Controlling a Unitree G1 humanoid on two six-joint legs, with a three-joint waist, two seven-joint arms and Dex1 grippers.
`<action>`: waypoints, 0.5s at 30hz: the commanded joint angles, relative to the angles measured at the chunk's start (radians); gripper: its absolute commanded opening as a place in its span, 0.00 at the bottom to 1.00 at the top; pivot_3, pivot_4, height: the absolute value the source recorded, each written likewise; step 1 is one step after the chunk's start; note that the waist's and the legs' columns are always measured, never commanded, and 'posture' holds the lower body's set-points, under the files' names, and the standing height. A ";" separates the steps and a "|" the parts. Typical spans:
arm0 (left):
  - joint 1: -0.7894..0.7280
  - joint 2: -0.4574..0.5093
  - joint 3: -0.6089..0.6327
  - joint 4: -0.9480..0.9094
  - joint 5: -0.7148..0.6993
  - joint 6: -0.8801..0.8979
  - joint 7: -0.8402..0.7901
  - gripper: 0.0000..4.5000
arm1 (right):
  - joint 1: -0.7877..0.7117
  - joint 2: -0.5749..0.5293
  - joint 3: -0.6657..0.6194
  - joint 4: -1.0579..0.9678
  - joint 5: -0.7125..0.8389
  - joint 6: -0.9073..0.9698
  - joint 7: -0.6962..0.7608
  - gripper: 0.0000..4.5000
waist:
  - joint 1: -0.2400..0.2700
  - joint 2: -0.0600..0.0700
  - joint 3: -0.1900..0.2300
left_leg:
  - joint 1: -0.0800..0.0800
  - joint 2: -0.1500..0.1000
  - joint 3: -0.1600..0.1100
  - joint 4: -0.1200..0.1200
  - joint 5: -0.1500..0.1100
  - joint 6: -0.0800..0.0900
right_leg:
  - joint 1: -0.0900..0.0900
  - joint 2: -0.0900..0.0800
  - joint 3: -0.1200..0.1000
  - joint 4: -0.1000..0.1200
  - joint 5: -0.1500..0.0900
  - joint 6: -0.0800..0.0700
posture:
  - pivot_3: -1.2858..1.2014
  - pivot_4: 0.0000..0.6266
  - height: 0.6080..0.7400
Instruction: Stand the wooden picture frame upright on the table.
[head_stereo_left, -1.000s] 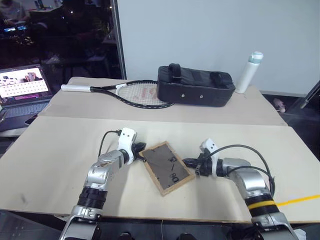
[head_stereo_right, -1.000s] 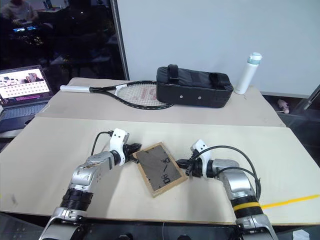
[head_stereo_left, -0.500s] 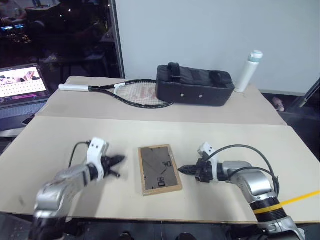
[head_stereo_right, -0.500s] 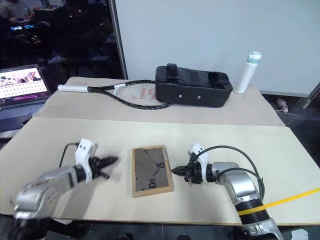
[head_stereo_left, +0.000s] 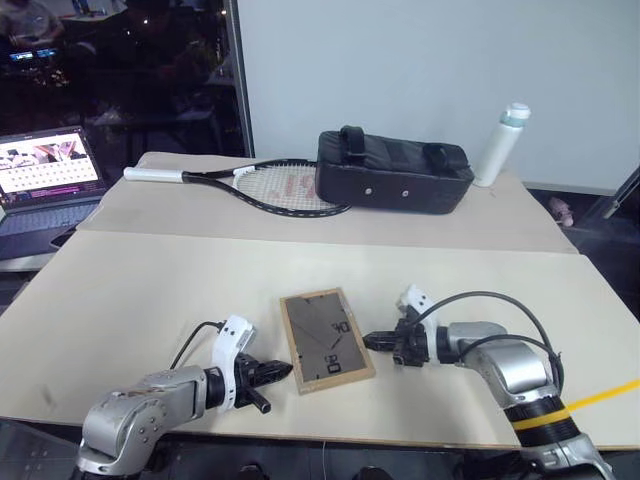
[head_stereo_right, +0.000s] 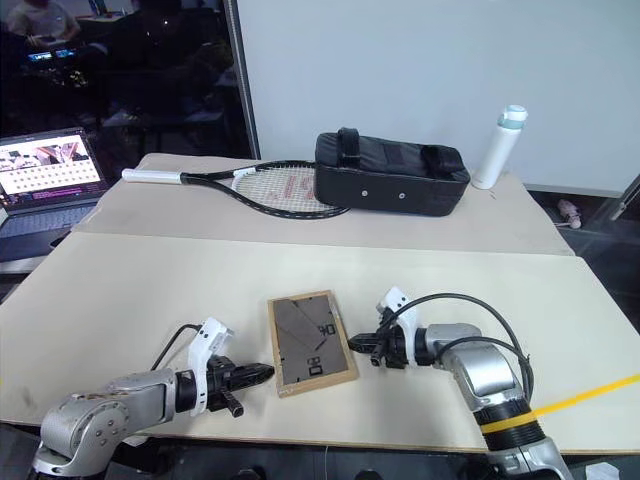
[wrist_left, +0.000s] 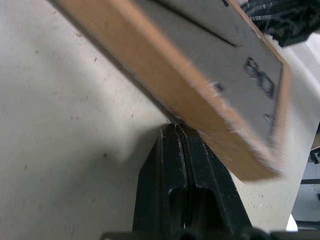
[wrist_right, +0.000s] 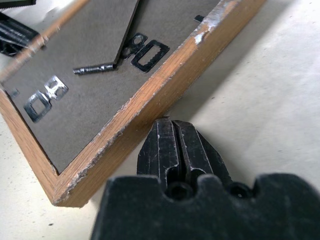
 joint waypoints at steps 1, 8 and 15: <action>-0.020 0.039 0.015 0.020 0.017 -0.047 -0.027 0.02 | 0.021 0.011 0.038 -0.070 0.044 0.047 0.002 0.00 | -0.004 0.000 0.000 | 0.000 0.000 0.000 0.000 0.000 0.000 | 0.000 0.000 0.000 0.000 0.000 0.000 | 0.52 0.24 0.77; -0.014 0.104 0.023 0.047 0.017 -0.055 -0.058 0.02 | 0.010 0.005 0.045 -0.043 0.030 0.038 -0.033 0.00 | -0.004 0.000 0.000 | 0.000 0.000 0.000 0.001 0.000 0.000 | 0.000 0.000 0.000 0.000 -0.003 -0.006 | 0.52 0.24 0.77; -0.031 0.058 0.352 0.167 -0.176 0.162 0.068 0.17 | -0.011 -0.056 0.016 0.018 0.023 -0.001 -0.022 0.00 | -0.012 -0.001 0.000 | 0.000 0.000 0.000 0.002 0.000 0.000 | 0.000 0.000 0.000 0.000 -0.003 -0.006 | 0.52 0.24 0.77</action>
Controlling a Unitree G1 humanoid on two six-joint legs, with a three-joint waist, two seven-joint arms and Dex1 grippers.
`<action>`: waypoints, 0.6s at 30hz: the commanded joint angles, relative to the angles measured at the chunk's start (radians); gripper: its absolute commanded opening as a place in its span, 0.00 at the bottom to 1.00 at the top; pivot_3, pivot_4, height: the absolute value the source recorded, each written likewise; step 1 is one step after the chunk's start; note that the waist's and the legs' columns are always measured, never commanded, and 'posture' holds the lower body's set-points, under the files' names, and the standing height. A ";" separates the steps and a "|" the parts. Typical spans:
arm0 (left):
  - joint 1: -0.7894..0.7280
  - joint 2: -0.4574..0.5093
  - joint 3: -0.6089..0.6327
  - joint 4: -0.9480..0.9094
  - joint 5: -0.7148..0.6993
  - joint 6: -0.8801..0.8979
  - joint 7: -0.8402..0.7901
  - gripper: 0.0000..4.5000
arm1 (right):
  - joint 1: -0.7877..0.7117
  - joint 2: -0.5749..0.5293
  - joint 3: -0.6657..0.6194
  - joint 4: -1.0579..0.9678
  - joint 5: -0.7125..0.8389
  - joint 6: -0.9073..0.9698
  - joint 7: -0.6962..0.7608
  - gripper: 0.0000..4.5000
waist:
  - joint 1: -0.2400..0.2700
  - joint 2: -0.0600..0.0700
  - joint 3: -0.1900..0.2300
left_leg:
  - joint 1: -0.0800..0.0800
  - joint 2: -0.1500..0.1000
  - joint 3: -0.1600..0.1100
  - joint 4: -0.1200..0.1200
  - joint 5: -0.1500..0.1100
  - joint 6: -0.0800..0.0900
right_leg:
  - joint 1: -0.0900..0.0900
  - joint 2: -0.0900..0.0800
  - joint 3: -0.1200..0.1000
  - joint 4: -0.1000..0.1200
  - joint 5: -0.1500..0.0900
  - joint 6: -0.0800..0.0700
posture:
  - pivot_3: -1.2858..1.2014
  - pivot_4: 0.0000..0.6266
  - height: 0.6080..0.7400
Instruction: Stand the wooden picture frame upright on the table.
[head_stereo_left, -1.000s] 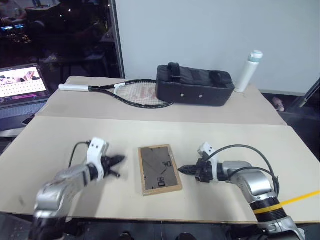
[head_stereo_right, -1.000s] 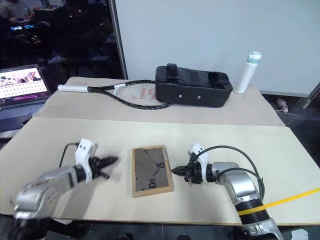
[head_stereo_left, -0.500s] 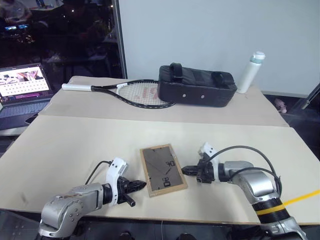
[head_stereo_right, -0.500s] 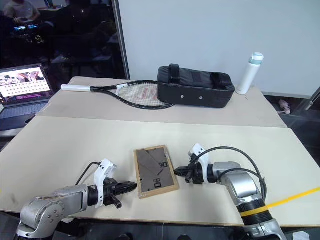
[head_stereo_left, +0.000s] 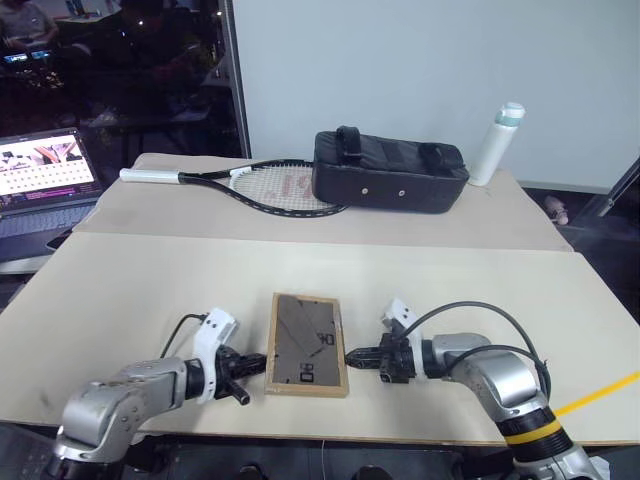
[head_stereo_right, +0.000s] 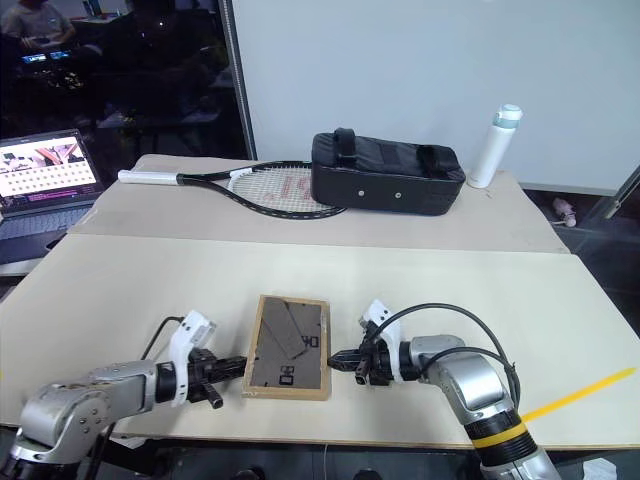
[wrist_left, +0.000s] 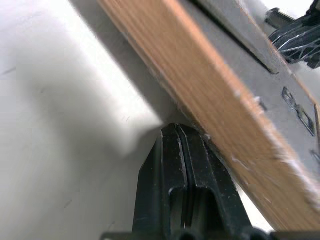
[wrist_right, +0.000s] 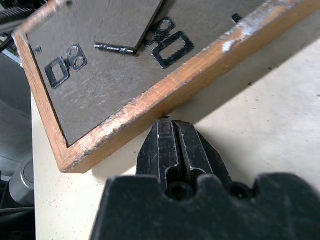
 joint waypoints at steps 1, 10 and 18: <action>-0.026 -0.021 0.207 0.062 -0.118 0.149 0.092 0.25 | -0.008 -0.043 -0.029 0.037 -0.013 -0.025 -0.004 0.00 | -0.001 -0.001 0.000 | 0.000 0.000 0.000 0.000 0.000 0.000 | 0.000 0.000 0.000 0.000 0.000 0.000 | 0.52 0.24 0.77; -0.101 0.169 0.154 0.395 -0.757 0.470 0.260 0.99 | -0.009 -0.061 -0.023 0.049 0.001 -0.039 0.001 0.00 | -0.006 -0.003 0.001 | 0.001 0.000 -0.001 0.000 0.000 0.000 | -0.003 -0.001 -0.001 -0.002 0.000 0.000 | 0.52 0.24 0.77; -0.163 0.026 -0.049 0.419 -0.834 0.413 0.526 0.99 | 0.004 -0.025 0.012 -0.029 0.029 0.005 -0.011 0.00 | 0.005 -0.001 -0.001 | 0.002 -0.001 -0.001 0.000 -0.005 -0.008 | -0.001 -0.001 -0.001 -0.002 0.000 0.000 | 0.52 0.24 0.77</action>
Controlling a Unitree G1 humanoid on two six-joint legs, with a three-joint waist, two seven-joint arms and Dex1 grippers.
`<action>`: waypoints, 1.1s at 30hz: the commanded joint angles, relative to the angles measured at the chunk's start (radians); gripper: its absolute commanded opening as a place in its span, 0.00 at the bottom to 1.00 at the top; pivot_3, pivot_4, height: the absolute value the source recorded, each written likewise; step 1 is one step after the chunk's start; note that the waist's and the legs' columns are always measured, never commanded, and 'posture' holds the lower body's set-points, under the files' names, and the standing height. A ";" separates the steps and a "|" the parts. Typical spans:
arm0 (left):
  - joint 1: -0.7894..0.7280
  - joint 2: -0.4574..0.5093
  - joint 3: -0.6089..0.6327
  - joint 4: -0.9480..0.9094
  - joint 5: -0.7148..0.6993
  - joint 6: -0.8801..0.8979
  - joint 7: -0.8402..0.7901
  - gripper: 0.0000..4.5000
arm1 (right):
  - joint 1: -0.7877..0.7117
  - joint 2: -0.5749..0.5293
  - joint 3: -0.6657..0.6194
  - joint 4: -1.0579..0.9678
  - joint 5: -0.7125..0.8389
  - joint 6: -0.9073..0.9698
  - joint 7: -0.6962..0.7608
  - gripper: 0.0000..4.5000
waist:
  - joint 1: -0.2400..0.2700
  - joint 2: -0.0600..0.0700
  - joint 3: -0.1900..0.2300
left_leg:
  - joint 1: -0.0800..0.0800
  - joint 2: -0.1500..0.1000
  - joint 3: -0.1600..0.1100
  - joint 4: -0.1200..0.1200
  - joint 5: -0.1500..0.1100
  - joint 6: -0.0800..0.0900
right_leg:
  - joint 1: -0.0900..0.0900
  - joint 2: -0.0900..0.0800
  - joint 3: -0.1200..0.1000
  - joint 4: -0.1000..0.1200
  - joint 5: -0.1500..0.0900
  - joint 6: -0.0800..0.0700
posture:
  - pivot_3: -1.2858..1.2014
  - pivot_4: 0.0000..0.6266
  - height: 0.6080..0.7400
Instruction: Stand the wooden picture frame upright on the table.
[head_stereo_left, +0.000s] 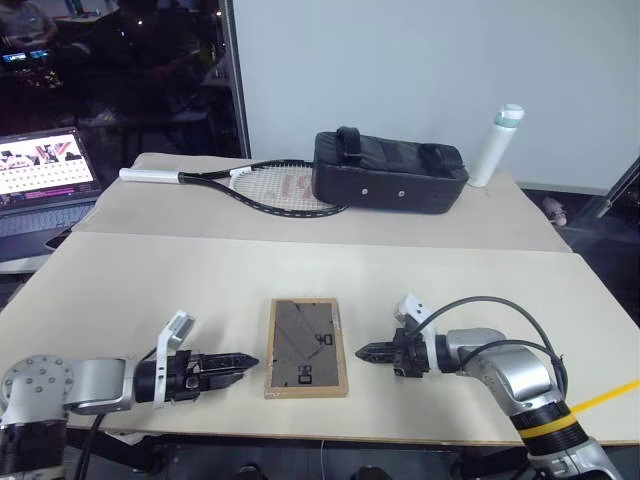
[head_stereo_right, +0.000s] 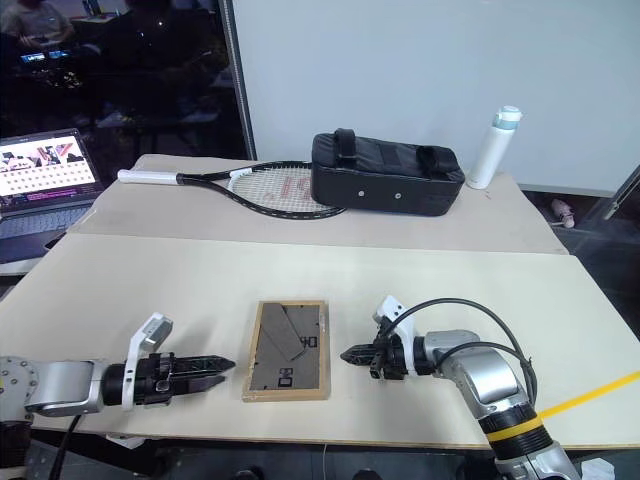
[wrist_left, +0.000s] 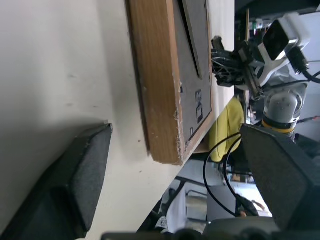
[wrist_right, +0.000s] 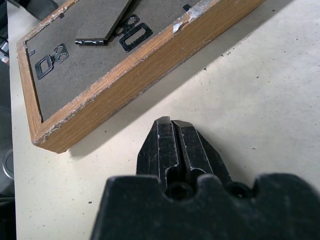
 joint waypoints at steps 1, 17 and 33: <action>-0.026 -0.103 -0.116 0.022 -0.002 -0.041 0.136 0.99 | 0.008 0.029 0.026 -0.049 0.017 0.028 -0.022 0.00 | 0.007 0.000 -0.001 | 0.000 0.000 0.000 0.000 0.000 0.000 | 0.000 0.000 0.000 -0.001 0.000 0.000 | 0.52 0.24 0.77; -0.106 -0.094 -0.187 0.048 -0.122 -0.092 0.128 0.49 | 0.004 0.054 0.019 -0.076 0.016 0.048 -0.063 0.00 | 0.017 0.001 -0.005 | -0.003 -0.001 0.000 -0.001 0.000 -0.001 | 0.001 0.000 0.000 -0.002 0.003 0.006 | 0.52 0.24 0.77; -0.223 0.094 -0.218 -0.108 0.120 -0.082 -0.241 0.26 | -0.293 0.039 -0.107 -0.074 0.263 0.129 0.068 0.40 | 0.016 0.001 0.000 | -0.016 -0.001 0.000 -0.008 0.006 0.005 | -0.015 0.000 0.000 0.001 0.007 -0.001 | 0.52 0.24 0.77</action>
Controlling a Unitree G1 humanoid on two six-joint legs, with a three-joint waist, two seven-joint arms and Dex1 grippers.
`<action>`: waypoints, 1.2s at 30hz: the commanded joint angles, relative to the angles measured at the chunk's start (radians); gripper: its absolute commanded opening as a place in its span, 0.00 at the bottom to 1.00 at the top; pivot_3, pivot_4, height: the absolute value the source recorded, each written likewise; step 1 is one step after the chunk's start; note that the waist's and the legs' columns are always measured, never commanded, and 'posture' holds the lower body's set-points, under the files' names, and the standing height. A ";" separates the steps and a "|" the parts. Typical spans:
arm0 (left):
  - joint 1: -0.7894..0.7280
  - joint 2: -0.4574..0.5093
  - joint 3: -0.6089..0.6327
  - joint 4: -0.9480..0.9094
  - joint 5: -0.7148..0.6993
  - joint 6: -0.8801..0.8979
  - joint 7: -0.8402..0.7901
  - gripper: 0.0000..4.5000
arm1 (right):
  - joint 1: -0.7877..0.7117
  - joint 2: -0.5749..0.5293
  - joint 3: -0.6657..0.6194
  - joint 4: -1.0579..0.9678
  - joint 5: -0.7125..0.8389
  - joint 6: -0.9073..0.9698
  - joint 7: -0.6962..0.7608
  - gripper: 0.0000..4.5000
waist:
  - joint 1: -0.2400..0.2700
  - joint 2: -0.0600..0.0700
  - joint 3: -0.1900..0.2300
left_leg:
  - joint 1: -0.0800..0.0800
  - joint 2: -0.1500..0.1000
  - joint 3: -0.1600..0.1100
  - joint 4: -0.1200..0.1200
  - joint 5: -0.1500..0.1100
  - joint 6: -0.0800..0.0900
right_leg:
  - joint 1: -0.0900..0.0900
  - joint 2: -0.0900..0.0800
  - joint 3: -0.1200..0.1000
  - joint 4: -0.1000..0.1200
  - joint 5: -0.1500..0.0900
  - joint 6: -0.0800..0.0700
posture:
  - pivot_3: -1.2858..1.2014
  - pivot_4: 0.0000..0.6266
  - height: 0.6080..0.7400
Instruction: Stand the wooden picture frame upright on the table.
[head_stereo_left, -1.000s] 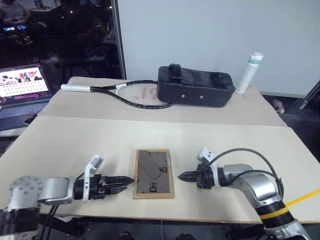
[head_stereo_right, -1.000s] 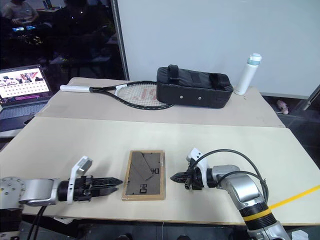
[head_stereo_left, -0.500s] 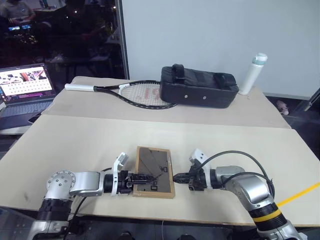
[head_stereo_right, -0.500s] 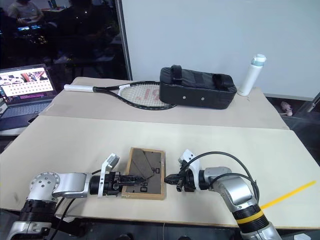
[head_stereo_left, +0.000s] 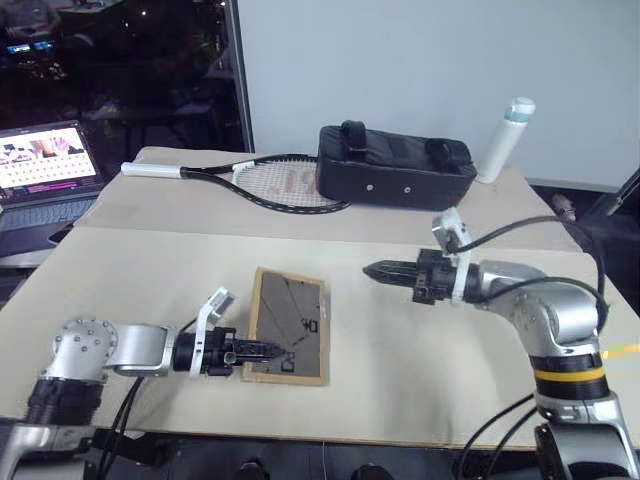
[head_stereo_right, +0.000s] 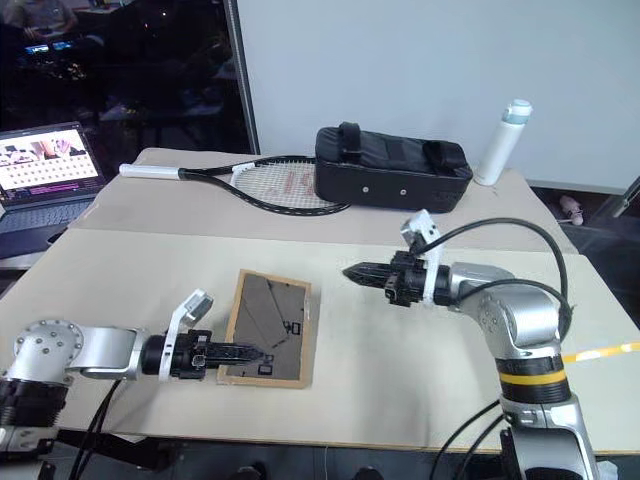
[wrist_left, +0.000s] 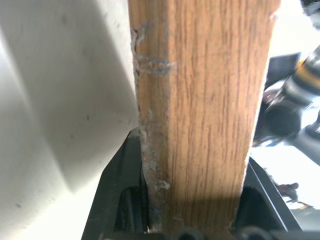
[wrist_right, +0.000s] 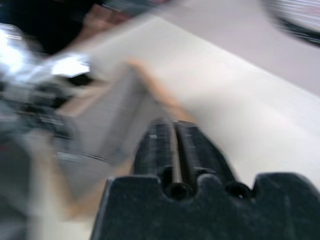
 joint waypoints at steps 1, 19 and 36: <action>-0.030 -0.006 -0.015 -0.049 0.048 -0.004 -0.081 0.26 | -0.020 0.017 0.086 0.003 -0.021 -0.032 0.030 0.47 | 0.001 0.000 0.000 | 0.000 0.000 0.000 -0.002 0.000 0.000 | -0.001 0.000 0.000 0.000 0.000 0.000 | 0.52 0.24 0.77; -0.188 -0.050 -0.024 0.096 0.137 0.107 -0.151 0.26 | -0.096 0.049 0.204 -0.025 -0.018 -0.110 0.209 0.98 | 0.002 0.000 0.002 | -0.001 0.000 0.000 -0.001 0.001 -0.001 | -0.001 0.000 -0.001 0.002 0.000 0.000 | 0.52 0.24 0.77; -0.130 0.072 -0.077 0.286 -0.070 0.107 -0.329 0.26 | 0.008 -0.235 0.081 0.046 -0.285 -0.406 0.095 0.98 | 0.003 0.001 0.002 | -0.001 0.000 0.000 -0.002 0.001 -0.001 | -0.002 0.000 -0.001 0.002 -0.001 -0.001 | 0.52 0.24 0.77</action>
